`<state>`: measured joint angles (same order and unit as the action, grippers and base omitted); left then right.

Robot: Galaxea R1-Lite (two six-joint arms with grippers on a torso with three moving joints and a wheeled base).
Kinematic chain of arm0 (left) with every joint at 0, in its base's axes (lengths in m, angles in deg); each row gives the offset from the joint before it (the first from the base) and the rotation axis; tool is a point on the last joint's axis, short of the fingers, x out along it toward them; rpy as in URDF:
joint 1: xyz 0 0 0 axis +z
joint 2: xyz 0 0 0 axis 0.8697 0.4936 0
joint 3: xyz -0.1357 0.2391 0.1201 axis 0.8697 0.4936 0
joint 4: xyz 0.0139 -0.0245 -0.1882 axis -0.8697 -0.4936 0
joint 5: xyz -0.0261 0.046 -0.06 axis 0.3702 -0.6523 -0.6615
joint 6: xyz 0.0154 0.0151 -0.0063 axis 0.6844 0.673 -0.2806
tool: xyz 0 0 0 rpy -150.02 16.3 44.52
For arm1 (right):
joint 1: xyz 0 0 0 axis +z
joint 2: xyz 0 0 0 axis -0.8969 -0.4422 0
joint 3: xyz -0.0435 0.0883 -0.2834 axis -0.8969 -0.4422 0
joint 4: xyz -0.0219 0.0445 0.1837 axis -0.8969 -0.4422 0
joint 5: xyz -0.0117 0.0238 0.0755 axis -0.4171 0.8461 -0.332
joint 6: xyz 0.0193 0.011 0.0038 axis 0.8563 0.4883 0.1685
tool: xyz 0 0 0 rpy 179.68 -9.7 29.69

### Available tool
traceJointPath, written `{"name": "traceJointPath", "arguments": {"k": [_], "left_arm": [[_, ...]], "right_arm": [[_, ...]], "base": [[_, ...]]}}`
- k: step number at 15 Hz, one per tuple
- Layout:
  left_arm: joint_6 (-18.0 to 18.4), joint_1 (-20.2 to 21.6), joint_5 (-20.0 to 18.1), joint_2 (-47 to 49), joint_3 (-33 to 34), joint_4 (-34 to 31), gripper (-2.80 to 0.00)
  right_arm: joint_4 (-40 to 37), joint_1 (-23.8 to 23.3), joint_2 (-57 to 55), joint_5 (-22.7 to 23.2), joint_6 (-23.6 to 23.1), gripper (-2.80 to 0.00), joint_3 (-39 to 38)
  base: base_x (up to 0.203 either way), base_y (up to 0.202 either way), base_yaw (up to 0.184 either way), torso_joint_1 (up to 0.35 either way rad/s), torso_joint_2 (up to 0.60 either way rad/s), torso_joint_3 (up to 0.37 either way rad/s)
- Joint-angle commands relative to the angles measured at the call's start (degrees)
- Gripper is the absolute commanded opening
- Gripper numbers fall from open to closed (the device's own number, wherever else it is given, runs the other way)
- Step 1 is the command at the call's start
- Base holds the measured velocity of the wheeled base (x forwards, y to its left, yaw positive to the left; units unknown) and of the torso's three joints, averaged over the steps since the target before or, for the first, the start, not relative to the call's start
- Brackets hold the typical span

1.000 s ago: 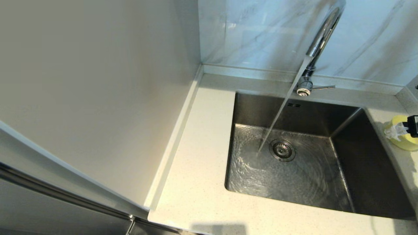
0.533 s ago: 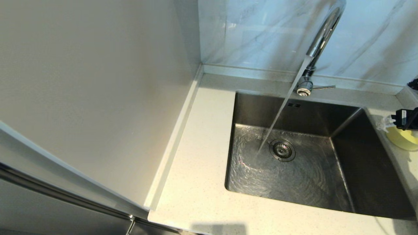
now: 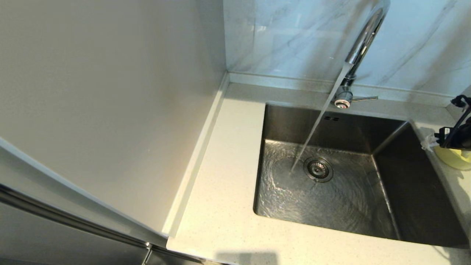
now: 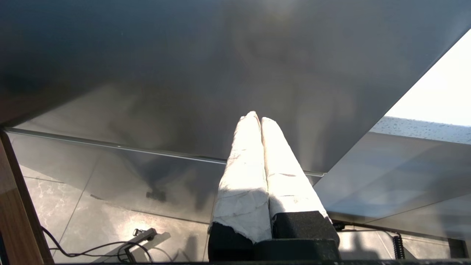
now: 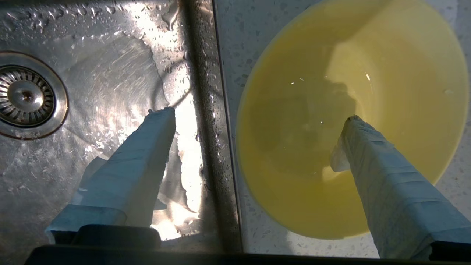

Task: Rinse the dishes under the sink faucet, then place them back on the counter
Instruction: Pick up the bowl

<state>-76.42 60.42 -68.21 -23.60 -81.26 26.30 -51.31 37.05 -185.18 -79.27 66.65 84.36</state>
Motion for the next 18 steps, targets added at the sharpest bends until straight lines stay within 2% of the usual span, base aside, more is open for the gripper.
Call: {"name": "traceJointPath", "arguments": {"k": [1, 2, 3, 4, 9, 12, 15, 18], "left_arm": [[0.0, 0.0, -0.07, 0.0, 0.0, -0.02, -2.8], [0.0, 0.0, -0.03, 0.0, 0.0, -0.02, -2.8], [0.0, 0.0, 0.01, 0.0, 0.0, -0.02, -2.8], [0.0, 0.0, 0.0, 0.0, 0.0, -0.02, -2.8], [0.0, 0.0, -0.01, 0.0, 0.0, -0.02, -2.8], [0.0, 0.0, 0.01, 0.0, 0.0, -0.02, -2.8], [0.0, 0.0, 0.01, 0.0, 0.0, -0.02, -2.8], [0.0, 0.0, -0.02, 0.0, 0.0, -0.02, -2.8]], "right_arm": [[-0.14, -0.01, -0.72, -0.08, -0.06, 0.0, 0.02], [-0.14, -0.01, -0.72, -0.16, -0.06, 0.0, -0.16], [-0.14, 0.08, -0.72, -0.84, -0.06, -2.8, -0.45], [-0.14, 0.14, -0.72, -2.1, -0.06, -2.8, -0.95], [-0.23, 1.39, 0.86, -2.81, 0.06, -2.8, -2.68], [-0.28, 3.55, 4.63, -2.9, 3.64, -2.8, -7.05], [-0.35, 8.55, 10.73, -2.98, 9.33, -2.8, -13.94], [-0.32, 16.45, 16.92, -2.99, 14.55, -2.8, -18.57]], "base": [[0.0, 0.0, 0.0, 0.0, 0.0, 0.0], [0.0, 0.0, 0.0, 0.0, 0.0, 0.0], [0.0, 0.0, 0.0, 0.0, 0.0, 0.0], [0.0, 0.0, 0.0, 0.0, 0.0, 0.0], [0.0, 0.0, 0.0, 0.0, 0.0, 0.0], [0.0, 0.0, 0.0, 0.0, 0.0, 0.0], [0.0, 0.0, 0.0, 0.0, 0.0, 0.0], [0.0, 0.0, 0.0, 0.0, 0.0, 0.0]]}}
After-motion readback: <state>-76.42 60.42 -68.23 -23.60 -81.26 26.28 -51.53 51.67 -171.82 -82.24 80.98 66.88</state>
